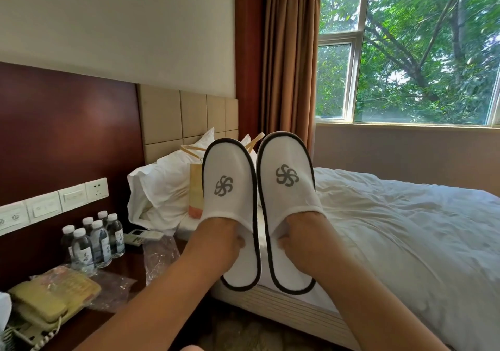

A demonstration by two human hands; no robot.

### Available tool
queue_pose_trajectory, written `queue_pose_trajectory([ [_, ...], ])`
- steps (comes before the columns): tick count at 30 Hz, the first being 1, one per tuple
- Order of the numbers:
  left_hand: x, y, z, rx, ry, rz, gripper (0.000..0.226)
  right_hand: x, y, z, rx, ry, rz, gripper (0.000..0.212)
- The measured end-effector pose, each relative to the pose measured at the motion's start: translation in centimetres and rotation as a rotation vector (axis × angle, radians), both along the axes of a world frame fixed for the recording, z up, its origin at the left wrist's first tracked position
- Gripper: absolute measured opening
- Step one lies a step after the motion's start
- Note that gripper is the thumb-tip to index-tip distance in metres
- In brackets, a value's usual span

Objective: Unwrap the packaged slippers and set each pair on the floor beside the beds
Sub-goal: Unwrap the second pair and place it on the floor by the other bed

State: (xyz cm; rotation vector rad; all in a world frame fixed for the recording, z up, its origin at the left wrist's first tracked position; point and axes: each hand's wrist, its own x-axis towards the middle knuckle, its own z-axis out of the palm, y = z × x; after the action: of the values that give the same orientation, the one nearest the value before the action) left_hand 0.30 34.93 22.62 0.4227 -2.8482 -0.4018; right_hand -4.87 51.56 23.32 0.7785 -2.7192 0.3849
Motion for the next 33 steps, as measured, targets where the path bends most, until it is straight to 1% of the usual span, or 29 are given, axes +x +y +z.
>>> queue_pose_trajectory([
  [1,-0.2,0.2,-0.3,0.084,-0.004,0.022,0.044,-0.1,-0.2,-0.1,-0.017,0.017,0.0,0.022],
  [3,-0.3,0.6,-0.5,0.168,0.035,0.038,0.053,0.0,-0.5,-0.4,-0.055,0.039,-0.001,0.019],
  [5,-0.3,0.7,-0.6,0.199,0.084,0.038,0.055,0.2,-0.6,-0.6,-0.067,0.038,0.019,0.021],
  [6,-0.3,0.8,-0.6,0.21,0.08,0.048,0.054,0.1,-0.7,-0.8,-0.058,0.045,0.02,0.022],
  [8,-0.3,1.0,-0.5,0.22,0.03,0.062,0.055,0.0,-0.7,-1.0,-0.088,0.023,0.03,0.022],
  [12,-0.5,1.2,-0.6,0.237,-0.042,0.061,0.065,0.4,-0.6,-1.2,-0.175,-0.003,0.043,0.017],
  [15,-0.6,1.5,-0.4,0.255,-0.066,0.061,0.06,0.4,-0.3,-1.4,-0.244,-0.032,0.015,0.011],
  [18,-1.5,1.3,-0.4,0.266,-0.134,0.12,0.057,0.3,0.1,-1.3,-0.29,-0.024,0.019,0.012],
  [21,-2.3,1.2,-0.9,0.239,-0.207,0.159,0.053,0.3,-0.3,-1.2,-0.196,-0.101,0.032,0.018],
  [23,-2.2,1.3,-1.1,0.179,-0.225,0.139,0.053,0.3,-0.5,-1.0,-0.166,-0.16,0.022,0.018],
  [25,-1.9,1.7,-1.0,0.151,-0.224,0.109,0.054,0.6,-0.5,-0.8,-0.227,-0.141,0.038,0.009],
  [26,-1.6,2.0,-0.7,0.156,-0.261,0.102,0.051,0.7,-0.5,-0.7,-0.29,-0.14,0.058,0.009],
  [28,-2.3,2.0,-0.3,0.18,-0.342,0.138,0.037,1.5,-0.6,-0.6,-0.364,-0.161,0.09,0.02],
  [29,-3.0,1.9,-0.1,0.219,-0.384,0.142,0.033,1.9,-0.7,-0.7,-0.346,-0.149,0.1,0.025],
  [31,-3.7,2.3,0.4,0.285,-0.608,0.133,0.042,2.2,-1.0,-1.1,-0.268,-0.105,0.106,0.035],
  [32,-3.5,2.7,0.7,0.277,-0.673,0.141,0.043,2.2,-1.0,-1.4,-0.233,-0.083,0.102,0.047],
  [33,-3.6,2.7,0.7,0.23,-0.704,0.157,0.044,1.9,-0.9,-1.7,-0.205,-0.064,0.101,0.055],
])
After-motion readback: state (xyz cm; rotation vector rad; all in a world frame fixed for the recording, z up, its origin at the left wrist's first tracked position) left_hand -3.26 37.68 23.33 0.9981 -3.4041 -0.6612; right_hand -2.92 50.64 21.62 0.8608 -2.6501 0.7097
